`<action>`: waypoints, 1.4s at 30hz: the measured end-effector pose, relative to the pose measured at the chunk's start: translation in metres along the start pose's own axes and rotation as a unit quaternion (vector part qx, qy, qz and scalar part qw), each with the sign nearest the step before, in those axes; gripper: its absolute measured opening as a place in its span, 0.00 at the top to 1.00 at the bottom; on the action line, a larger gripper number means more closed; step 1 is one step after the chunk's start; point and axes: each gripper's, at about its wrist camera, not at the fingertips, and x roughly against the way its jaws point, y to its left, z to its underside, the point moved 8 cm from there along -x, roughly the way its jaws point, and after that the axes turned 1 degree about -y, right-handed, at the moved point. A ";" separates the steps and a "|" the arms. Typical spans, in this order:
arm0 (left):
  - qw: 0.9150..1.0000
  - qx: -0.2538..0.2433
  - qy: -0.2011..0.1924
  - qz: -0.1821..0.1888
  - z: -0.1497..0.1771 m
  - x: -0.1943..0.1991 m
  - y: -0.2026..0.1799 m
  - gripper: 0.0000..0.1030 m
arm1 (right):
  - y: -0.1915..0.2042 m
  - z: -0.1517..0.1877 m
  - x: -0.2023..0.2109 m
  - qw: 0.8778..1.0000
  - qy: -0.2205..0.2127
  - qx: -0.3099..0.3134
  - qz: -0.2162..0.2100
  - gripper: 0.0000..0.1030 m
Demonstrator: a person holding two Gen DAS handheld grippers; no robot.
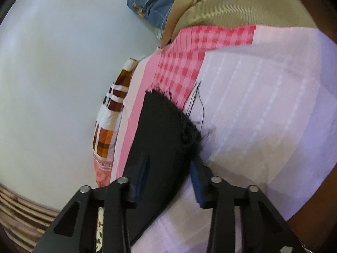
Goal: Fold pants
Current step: 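Grasp the frayed leg hems with the right tool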
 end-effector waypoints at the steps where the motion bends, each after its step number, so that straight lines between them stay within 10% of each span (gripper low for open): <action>1: 1.000 -0.001 -0.001 0.000 0.000 0.000 -0.001 0.27 | -0.001 0.001 -0.002 1.000 0.002 0.001 0.003 0.76; 14: 1.000 -0.018 0.007 0.000 0.006 -0.004 -0.010 0.27 | -0.014 0.000 -0.011 0.995 0.004 -0.080 -0.051 0.76; 19: 1.000 -0.020 0.006 -0.003 0.006 -0.003 -0.010 0.27 | -0.022 -0.001 -0.015 0.990 0.022 -0.133 -0.038 0.93; 26: 1.000 -0.009 0.005 -0.003 0.004 -0.002 -0.004 0.27 | -0.007 -0.001 -0.014 0.998 0.020 -0.048 0.033 0.95; 42: 1.000 -0.012 0.013 -0.005 0.006 -0.004 -0.006 0.27 | -0.001 -0.003 -0.013 0.998 0.009 -0.063 0.010 0.94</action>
